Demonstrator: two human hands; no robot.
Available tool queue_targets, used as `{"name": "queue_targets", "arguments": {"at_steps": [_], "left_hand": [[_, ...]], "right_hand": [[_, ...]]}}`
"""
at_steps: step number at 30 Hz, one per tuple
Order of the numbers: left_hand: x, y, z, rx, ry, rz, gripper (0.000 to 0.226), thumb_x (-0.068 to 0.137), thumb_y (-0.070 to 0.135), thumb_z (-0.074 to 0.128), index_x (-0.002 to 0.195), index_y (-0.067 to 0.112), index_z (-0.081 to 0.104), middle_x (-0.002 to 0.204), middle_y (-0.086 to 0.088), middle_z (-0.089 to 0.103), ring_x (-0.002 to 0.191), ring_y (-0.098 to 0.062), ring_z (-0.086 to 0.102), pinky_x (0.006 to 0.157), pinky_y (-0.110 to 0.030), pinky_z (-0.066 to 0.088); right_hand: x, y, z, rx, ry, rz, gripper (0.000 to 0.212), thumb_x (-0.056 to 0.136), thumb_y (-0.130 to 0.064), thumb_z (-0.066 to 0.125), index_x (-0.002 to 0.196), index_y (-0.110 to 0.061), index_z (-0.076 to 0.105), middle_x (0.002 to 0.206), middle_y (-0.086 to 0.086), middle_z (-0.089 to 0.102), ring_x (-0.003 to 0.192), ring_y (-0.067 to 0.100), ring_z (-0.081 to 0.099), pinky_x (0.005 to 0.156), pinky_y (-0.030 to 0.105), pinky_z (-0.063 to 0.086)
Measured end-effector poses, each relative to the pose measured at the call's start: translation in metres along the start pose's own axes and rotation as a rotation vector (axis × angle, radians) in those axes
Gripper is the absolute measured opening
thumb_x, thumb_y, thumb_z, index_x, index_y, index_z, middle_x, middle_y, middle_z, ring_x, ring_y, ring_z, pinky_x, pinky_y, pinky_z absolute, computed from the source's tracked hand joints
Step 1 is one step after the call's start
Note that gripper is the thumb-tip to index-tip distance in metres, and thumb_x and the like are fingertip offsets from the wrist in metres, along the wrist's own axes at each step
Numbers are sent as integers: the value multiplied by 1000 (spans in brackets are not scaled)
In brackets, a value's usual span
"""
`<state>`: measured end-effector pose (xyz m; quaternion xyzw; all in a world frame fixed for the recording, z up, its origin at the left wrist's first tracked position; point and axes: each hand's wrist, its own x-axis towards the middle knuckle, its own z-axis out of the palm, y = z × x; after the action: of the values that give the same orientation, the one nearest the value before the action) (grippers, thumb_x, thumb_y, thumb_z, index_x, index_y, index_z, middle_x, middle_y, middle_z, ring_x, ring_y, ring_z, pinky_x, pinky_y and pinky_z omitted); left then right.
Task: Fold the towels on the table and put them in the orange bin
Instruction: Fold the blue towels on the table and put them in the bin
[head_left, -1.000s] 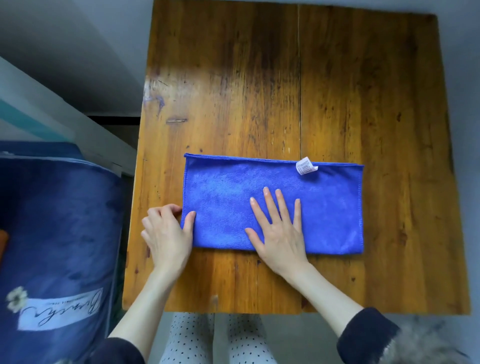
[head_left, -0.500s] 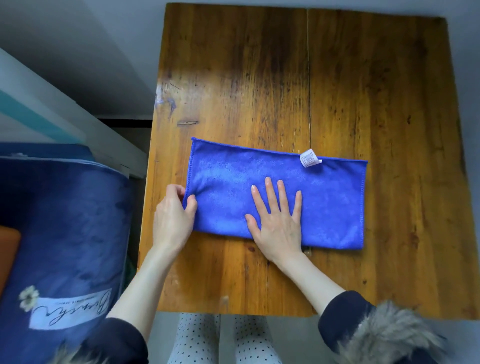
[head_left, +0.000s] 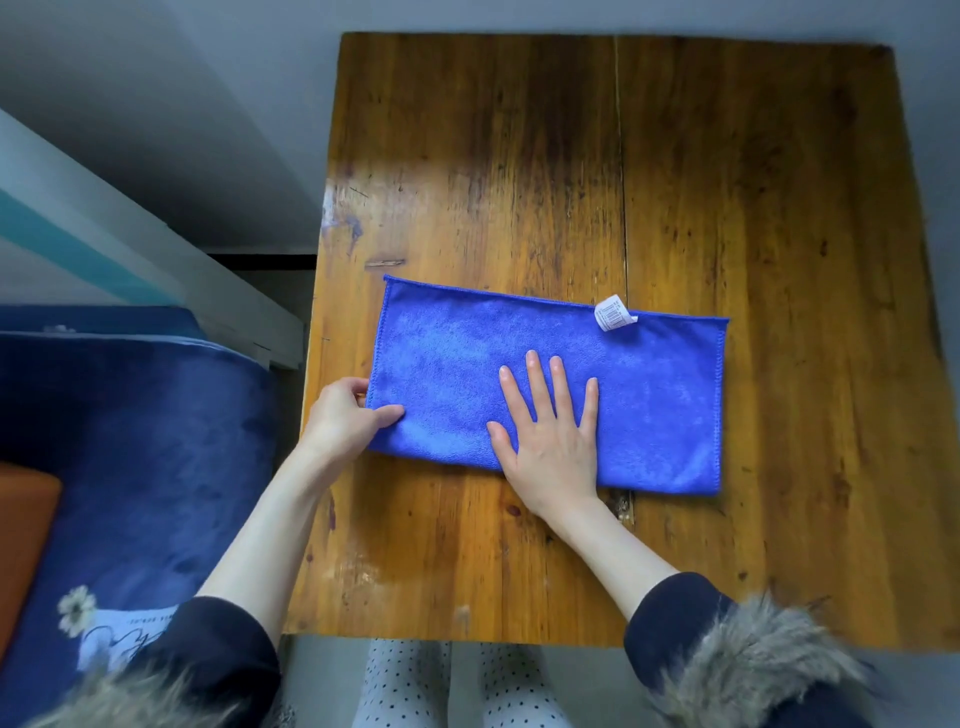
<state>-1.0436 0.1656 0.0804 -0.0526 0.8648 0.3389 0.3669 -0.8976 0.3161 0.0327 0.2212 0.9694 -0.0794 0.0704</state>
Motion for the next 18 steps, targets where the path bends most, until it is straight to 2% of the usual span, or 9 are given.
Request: {"name": "queue_targets", "arguments": {"at_steps": [2,4,8,11,14,15,17,18], "left_hand": [[-2,3,-5,-66,-80,-34,24,82,17,70,104,12,61,107,-6,65,92,-20,63,76,-30,52],[-5,5,-9,-141,-140,-56,25,83,12,68,107,10,61,111,-8,65,99,-24,63,88,-37,52],[-14,15,-9,-215,-165,-20,29,84,4,64,112,7,60,112,-8,66,97,-23,65,86,-35,52],[-28,23,-9,-305,-129,19,32,84,4,65,115,6,59,110,-10,67,93,-23,66,80,-33,54],[-48,38,-2,-388,-84,97,36,85,6,64,121,6,57,109,-9,67,94,-22,67,79,-31,55],[-55,45,2,-406,-76,128,36,86,5,63,121,7,56,109,-9,67,94,-22,67,79,-31,55],[-69,63,16,-413,-48,192,36,86,4,62,122,8,56,107,-12,67,90,-19,66,77,-30,55],[-74,73,25,-385,-25,235,37,86,3,61,122,9,55,104,-14,67,86,-17,64,77,-31,54]], "right_hand": [[0,0,-1,-13,-11,1,58,92,-49,29,144,-24,33,153,6,26,142,30,21,111,60,13],[0,-2,-3,-14,-37,4,58,92,-49,29,145,-24,31,154,6,24,143,30,18,111,61,13],[1,1,-8,57,-110,-25,59,96,-49,31,149,-28,13,158,2,2,145,25,-5,113,54,-8],[0,11,-18,344,-97,-35,55,98,-38,38,148,-27,20,158,-3,4,145,14,-6,114,38,-14],[-12,27,-37,812,-37,145,43,98,-22,43,141,-19,39,154,-4,25,142,7,16,114,18,7],[-19,34,-42,891,-16,213,40,98,-19,44,137,-18,44,151,-4,31,139,7,24,112,17,15],[-32,52,-51,966,22,315,35,97,-13,44,132,-15,51,143,-2,42,130,9,40,109,21,31],[-37,62,-54,992,44,366,34,97,-12,44,130,-14,53,140,-1,46,121,8,47,103,18,37]]}}
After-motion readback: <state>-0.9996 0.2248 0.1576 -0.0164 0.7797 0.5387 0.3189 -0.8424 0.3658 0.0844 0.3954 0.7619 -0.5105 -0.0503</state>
